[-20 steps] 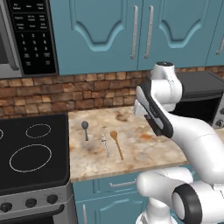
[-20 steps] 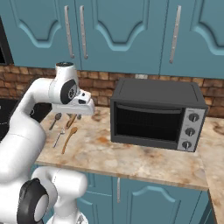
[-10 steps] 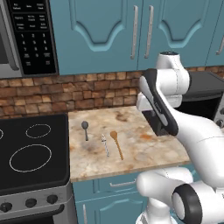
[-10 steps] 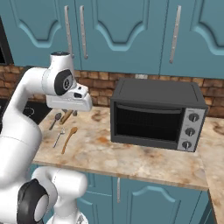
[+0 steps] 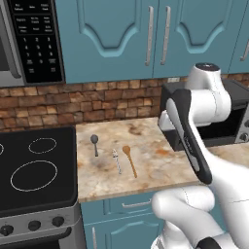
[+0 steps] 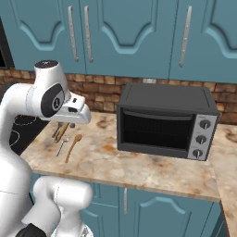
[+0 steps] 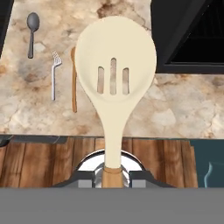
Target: Organize the utensils by type. Pick up the wooden spoons from the counter and place them in the open cabinet. Then pick up the metallic utensils from the counter and place them in the open drawer.
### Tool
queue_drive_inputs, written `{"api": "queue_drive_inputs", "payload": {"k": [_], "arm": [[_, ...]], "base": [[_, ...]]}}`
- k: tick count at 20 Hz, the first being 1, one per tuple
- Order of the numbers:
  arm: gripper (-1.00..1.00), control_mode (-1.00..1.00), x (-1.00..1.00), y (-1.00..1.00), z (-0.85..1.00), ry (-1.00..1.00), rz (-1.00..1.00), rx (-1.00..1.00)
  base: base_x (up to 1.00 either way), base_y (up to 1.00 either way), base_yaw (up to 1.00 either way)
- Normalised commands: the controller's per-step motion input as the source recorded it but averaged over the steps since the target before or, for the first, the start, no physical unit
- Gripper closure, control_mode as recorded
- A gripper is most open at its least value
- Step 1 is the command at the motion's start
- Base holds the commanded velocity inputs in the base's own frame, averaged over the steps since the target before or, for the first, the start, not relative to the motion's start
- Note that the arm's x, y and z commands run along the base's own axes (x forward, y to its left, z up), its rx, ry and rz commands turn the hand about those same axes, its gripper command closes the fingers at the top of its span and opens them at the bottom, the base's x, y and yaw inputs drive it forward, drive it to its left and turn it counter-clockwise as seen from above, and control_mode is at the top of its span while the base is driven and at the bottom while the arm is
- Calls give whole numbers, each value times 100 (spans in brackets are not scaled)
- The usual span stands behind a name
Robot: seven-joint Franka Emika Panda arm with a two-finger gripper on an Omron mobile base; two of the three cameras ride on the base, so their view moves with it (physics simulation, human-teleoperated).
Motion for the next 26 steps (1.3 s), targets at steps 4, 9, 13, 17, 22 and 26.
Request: {"api": "queue_drive_inputs", "payload": {"k": [4,9,13,17,22,26], "arm": [[100,-100,-23,-1,12,-7,0,0],[100,-100,-2,0,0,-3,0,0],[100,-100,0,0,0,0,0,0],[100,-100,0,0,0,0,0,0],[100,-100,0,0,0,0,0,0],[100,100,0,0,0,0,0,0]], "base": [[0,0,0],[0,0,0],[0,0,0],[0,0,0],[0,0,0],[-8,0,0]]}}
